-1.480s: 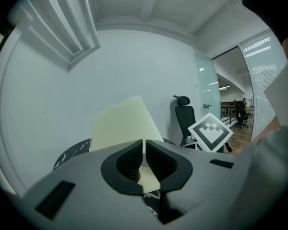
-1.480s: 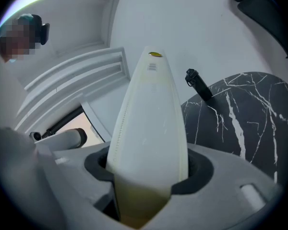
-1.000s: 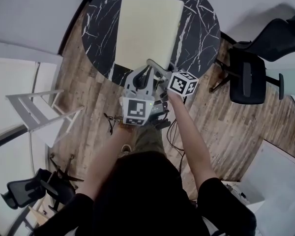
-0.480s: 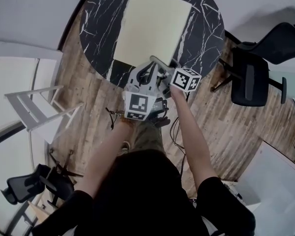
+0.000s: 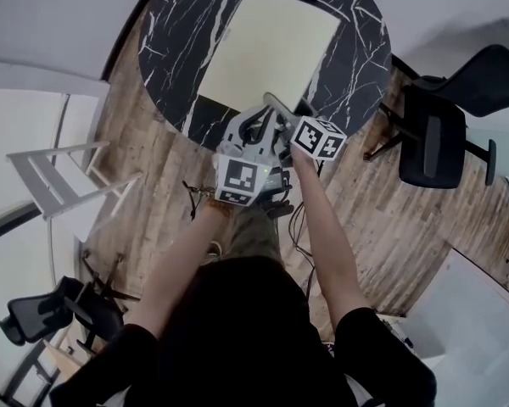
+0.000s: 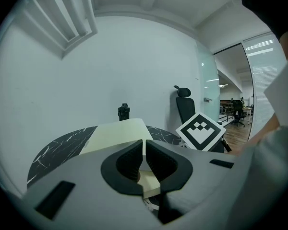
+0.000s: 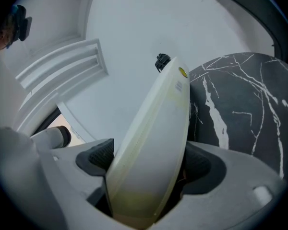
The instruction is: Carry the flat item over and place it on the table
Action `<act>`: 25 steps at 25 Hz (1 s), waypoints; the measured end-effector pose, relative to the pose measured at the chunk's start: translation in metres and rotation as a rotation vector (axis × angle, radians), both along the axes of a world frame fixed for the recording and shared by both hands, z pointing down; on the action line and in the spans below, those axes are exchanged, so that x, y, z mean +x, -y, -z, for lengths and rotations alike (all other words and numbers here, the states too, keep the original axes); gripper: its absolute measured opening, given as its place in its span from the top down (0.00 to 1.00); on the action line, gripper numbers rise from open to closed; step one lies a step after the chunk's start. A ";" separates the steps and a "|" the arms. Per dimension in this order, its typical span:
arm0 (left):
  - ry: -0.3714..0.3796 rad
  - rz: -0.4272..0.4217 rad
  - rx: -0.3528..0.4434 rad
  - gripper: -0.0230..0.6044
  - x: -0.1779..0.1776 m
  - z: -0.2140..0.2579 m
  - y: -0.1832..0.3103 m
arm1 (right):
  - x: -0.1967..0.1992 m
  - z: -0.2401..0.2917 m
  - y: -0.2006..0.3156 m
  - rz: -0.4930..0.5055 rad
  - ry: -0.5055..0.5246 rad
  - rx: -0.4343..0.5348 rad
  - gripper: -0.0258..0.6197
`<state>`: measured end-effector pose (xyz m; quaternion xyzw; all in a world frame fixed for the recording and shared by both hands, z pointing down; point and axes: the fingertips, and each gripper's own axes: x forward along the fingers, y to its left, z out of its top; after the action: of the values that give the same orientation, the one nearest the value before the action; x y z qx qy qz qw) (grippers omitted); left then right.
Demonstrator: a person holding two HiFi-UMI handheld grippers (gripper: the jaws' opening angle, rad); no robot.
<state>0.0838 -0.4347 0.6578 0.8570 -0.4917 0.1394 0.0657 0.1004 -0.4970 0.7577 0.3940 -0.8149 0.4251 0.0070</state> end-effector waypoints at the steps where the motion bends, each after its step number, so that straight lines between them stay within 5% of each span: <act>1: -0.001 -0.003 0.002 0.94 0.000 0.000 -0.001 | 0.000 -0.001 -0.001 -0.005 0.004 -0.002 0.28; 8: 0.000 -0.026 0.017 0.94 0.007 0.008 -0.009 | 0.014 -0.010 -0.003 -0.076 -0.081 0.014 0.23; 13: 0.005 -0.034 0.014 0.94 0.003 0.010 -0.016 | 0.022 -0.011 -0.006 -0.030 -0.359 0.166 0.24; 17: -0.002 -0.027 0.016 0.94 0.003 0.013 -0.016 | 0.026 0.009 -0.010 -0.028 -0.431 0.283 0.24; 25: -0.005 -0.028 0.020 0.94 0.000 0.030 -0.032 | 0.026 0.038 -0.028 -0.006 -0.478 0.376 0.46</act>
<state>0.0841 -0.4025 0.6282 0.8647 -0.4811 0.1332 0.0564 0.1261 -0.4692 0.7199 0.4794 -0.8534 0.1623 0.1244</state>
